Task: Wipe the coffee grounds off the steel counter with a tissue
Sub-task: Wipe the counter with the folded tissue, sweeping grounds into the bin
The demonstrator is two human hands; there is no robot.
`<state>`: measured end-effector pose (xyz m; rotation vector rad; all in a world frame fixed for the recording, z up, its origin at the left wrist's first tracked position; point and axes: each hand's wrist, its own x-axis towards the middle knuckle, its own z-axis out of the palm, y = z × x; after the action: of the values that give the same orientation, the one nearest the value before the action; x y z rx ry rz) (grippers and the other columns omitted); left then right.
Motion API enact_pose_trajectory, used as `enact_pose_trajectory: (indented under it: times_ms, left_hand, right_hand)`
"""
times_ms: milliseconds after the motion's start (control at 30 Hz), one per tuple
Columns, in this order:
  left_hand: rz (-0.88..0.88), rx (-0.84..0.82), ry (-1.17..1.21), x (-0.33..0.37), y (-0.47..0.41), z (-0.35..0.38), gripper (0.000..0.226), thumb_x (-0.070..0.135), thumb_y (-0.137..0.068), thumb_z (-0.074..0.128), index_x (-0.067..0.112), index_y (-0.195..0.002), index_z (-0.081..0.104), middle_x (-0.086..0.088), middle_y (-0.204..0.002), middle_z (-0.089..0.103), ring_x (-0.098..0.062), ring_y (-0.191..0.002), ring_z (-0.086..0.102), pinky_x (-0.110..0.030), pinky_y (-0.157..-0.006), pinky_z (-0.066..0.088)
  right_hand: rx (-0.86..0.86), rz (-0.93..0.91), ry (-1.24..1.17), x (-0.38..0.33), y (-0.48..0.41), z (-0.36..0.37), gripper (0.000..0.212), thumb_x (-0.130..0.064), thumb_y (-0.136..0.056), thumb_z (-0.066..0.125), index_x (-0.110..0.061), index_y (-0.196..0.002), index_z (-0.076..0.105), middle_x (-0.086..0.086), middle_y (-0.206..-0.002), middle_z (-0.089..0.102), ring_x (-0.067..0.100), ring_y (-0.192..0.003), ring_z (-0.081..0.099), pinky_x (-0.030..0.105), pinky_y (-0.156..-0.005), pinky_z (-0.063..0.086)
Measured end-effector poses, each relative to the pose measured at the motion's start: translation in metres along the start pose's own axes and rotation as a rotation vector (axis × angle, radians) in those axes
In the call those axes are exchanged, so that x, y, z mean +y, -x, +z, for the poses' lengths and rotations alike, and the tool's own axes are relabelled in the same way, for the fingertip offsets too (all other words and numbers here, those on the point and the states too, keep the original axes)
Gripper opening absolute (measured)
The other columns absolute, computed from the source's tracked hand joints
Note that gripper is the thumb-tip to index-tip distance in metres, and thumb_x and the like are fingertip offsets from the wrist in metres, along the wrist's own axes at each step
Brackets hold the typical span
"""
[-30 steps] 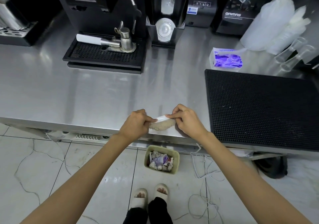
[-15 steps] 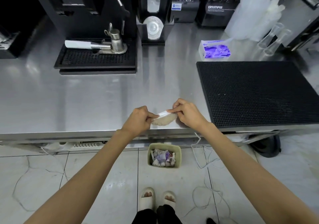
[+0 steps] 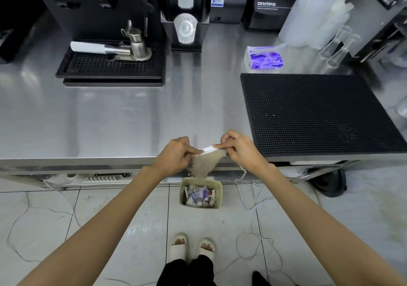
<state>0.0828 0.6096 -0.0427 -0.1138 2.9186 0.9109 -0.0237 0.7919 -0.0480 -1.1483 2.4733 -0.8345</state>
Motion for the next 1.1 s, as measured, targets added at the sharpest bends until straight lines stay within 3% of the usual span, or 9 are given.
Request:
enact_pose_trajectory:
  times_ms: [100, 200, 467, 767, 900, 1000, 1100]
  left_hand:
    - [0.034, 0.017, -0.023, 0.006, 0.006, 0.006, 0.033, -0.001, -0.085, 0.055, 0.016, -0.11, 0.067, -0.01, -0.078, 0.05, -0.026, -0.077, 0.054, -0.034, -0.073, 0.048]
    - [0.076, 0.069, -0.086, 0.007, 0.012, 0.012, 0.033, -0.004, -0.082, 0.059, 0.015, -0.108, 0.068, -0.015, -0.079, 0.056, -0.026, -0.074, 0.055, -0.027, -0.065, 0.043]
    - [0.185, 0.142, -0.216, 0.001, 0.019, 0.019, 0.043, -0.011, -0.066, 0.07, 0.02, -0.098, 0.073, -0.008, -0.069, 0.055, -0.023, -0.062, 0.053, -0.029, -0.055, 0.047]
    - [0.23, 0.204, -0.313, -0.003, 0.023, 0.014, 0.039, -0.004, -0.064, 0.076, 0.019, -0.095, 0.074, -0.007, -0.071, 0.06, -0.023, -0.064, 0.058, -0.03, -0.055, 0.048]
    - [0.14, 0.236, -0.177, -0.008, 0.019, 0.008, 0.032, 0.005, -0.08, 0.059, 0.02, -0.106, 0.069, -0.006, -0.078, 0.063, -0.025, -0.075, 0.059, -0.03, -0.068, 0.043]
    - [-0.059, 0.163, 0.102, -0.008, 0.013, 0.0, 0.028, 0.007, -0.086, 0.056, 0.019, -0.11, 0.062, -0.006, -0.084, 0.067, -0.021, -0.079, 0.06, -0.031, -0.075, 0.049]
    - [-0.215, 0.134, 0.374, -0.004, 0.007, -0.013, 0.019, 0.004, -0.085, 0.057, 0.016, -0.099, 0.05, -0.011, -0.085, 0.068, -0.023, -0.077, 0.066, -0.028, -0.073, 0.054]
  right_hand:
    - [0.031, -0.021, 0.002, 0.004, 0.016, 0.002, 0.028, 0.004, -0.086, 0.055, -0.011, -0.103, 0.071, 0.007, -0.092, 0.057, 0.018, -0.081, 0.058, 0.029, -0.084, 0.051]
    - [0.076, -0.042, 0.0, 0.006, 0.027, 0.007, 0.027, 0.003, -0.085, 0.058, -0.011, -0.103, 0.071, 0.008, -0.092, 0.058, 0.019, -0.079, 0.057, 0.031, -0.084, 0.053]
    - [0.162, -0.135, 0.067, 0.006, 0.045, 0.019, 0.032, 0.005, -0.083, 0.057, -0.014, -0.105, 0.071, 0.008, -0.085, 0.058, 0.02, -0.074, 0.053, 0.022, -0.076, 0.046]
    - [0.236, -0.147, 0.11, 0.0, 0.048, 0.025, 0.032, 0.007, -0.079, 0.063, -0.012, -0.104, 0.071, 0.009, -0.086, 0.063, 0.022, -0.078, 0.059, 0.03, -0.072, 0.052]
    - [0.267, -0.074, 0.098, -0.005, 0.035, 0.019, 0.031, -0.003, -0.084, 0.06, -0.018, -0.11, 0.068, 0.004, -0.085, 0.064, 0.018, -0.081, 0.056, 0.027, -0.08, 0.04]
    - [0.158, 0.024, -0.08, -0.012, 0.019, 0.006, 0.03, -0.007, -0.089, 0.056, -0.02, -0.114, 0.066, -0.002, -0.085, 0.059, -0.001, -0.069, 0.048, 0.009, -0.071, 0.037]
    - [0.106, 0.132, -0.257, -0.018, 0.004, -0.002, 0.03, -0.003, -0.09, 0.052, -0.017, -0.113, 0.066, 0.0, -0.09, 0.058, 0.005, -0.072, 0.054, 0.015, -0.073, 0.046]
